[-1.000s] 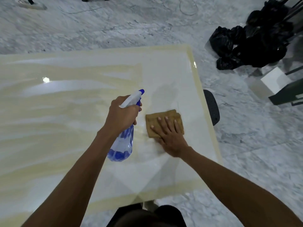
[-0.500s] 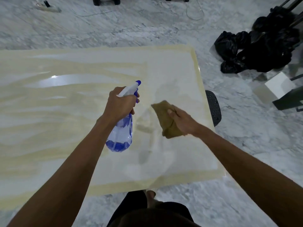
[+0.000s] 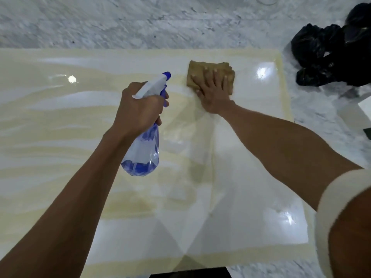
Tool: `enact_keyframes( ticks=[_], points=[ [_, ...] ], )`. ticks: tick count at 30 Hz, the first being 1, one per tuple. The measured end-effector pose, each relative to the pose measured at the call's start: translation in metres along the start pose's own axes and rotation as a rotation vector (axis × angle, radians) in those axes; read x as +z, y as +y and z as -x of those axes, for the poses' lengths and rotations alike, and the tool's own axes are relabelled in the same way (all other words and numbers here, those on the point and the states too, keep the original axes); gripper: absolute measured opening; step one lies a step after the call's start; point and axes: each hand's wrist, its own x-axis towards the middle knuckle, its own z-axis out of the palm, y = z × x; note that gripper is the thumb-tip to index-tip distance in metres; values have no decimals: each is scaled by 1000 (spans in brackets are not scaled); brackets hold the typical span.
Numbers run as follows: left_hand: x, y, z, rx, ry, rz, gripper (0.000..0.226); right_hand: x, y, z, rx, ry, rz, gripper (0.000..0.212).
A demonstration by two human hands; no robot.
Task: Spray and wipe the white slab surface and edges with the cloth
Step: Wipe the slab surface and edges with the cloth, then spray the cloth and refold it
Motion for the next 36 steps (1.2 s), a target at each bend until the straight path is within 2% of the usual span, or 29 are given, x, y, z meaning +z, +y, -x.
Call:
enact_keyframes(
  ticks=[5,8,11,16,22,25,27,30,32,34,36],
  points=[
    [0,-6,12,-44,-44,-2,24,12,-7,52,-71,-40,-30,56],
    [1,-8,30,-62,-51,11,25,28,-22,101,-80,-44,-41,71],
    [3,-13,55,-86,-55,-9,21,52,-36,156,-117,-39,-41,67],
    [8,-34,121,-84,-91,-48,18,105,-55,264,-176,-5,-38,57],
    [10,-62,211,-131,-150,-58,17,145,-96,393,-159,-104,-147,71],
    [6,-68,246,-133,-174,-75,18,127,-116,421,-105,-219,-456,53],
    [0,-69,260,-136,-189,-55,27,92,-119,421,-5,-163,-918,46],
    [-9,-61,267,-126,-214,-80,34,35,-114,421,311,-43,-1531,41],
    [-15,-55,266,-119,-233,-122,40,9,-113,415,329,-3,-1935,45],
    [-20,-50,262,-99,-238,-166,36,-11,-121,408,303,44,-2175,50],
    [-26,-46,256,-107,-243,-211,29,-26,-137,399,312,76,-2275,51]
  ],
)
